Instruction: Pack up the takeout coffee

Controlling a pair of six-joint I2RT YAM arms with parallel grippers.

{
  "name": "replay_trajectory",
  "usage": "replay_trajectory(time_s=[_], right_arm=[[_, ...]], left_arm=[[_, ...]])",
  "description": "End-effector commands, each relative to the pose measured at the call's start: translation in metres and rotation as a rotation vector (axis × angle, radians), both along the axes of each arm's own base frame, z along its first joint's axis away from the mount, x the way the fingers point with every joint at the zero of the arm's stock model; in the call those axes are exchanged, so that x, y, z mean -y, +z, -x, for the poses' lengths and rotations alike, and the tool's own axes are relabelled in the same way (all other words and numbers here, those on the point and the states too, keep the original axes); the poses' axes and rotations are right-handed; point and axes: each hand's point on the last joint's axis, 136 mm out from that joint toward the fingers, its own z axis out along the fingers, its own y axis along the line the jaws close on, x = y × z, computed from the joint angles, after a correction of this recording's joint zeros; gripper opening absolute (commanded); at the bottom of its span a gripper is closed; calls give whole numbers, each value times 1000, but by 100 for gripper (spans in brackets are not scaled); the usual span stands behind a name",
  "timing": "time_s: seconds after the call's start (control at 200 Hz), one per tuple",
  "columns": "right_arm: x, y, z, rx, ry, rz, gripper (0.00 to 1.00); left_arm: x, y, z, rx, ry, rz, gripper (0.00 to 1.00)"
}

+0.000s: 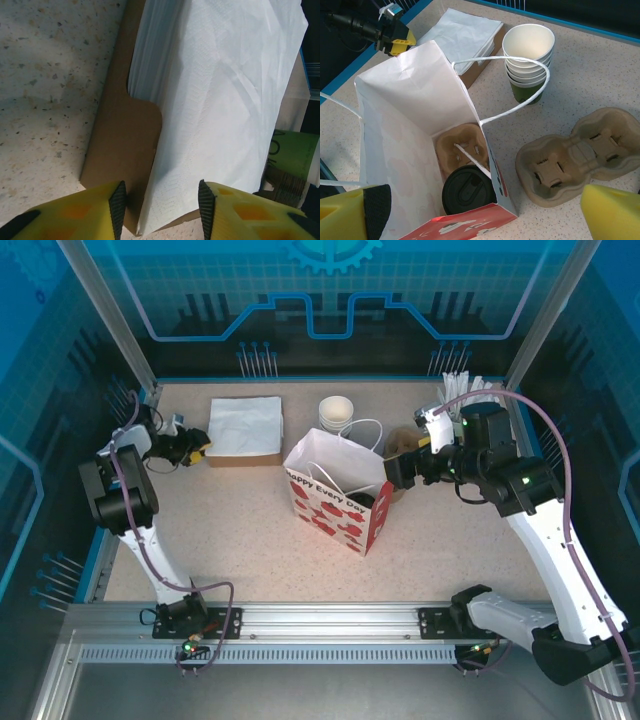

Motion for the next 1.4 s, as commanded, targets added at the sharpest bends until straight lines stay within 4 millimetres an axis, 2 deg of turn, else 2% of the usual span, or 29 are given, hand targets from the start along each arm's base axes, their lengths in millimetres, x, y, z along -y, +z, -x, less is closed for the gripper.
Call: replay_trajectory(time_s=[0.0, 0.265, 0.555, 0.665, 0.8, 0.981, 1.121, 1.246, 1.396], right_arm=[[3, 0, -4, 5, -20, -9, 100], [3, -3, -5, -3, -19, -9, 100], [4, -4, -6, -4, -26, -3, 100], [7, -4, -6, -1, -37, 4, 100], [11, -1, -8, 15, -60, 3, 100], [15, 9, -10, 55, -77, -47, 100], [11, 19, -9, 100, -62, -96, 100], [9, 31, -10, 141, -61, -141, 100], [-5, 52, -6, 184, 31, -183, 100]], left_arm=[[6, 7, -4, 16, -31, 21, 38], [7, 10, -5, 17, -42, 10, 20], [10, 14, -5, 26, -58, 7, 8], [8, 21, -5, 39, -63, -14, 4], [8, 40, -5, 88, -71, -41, 0], [12, 91, -4, 232, -86, -104, 0], [22, 150, 3, 389, -105, -156, 0], [44, 208, 15, 547, -158, -192, 0], [76, 279, 39, 733, -210, -243, 0]])
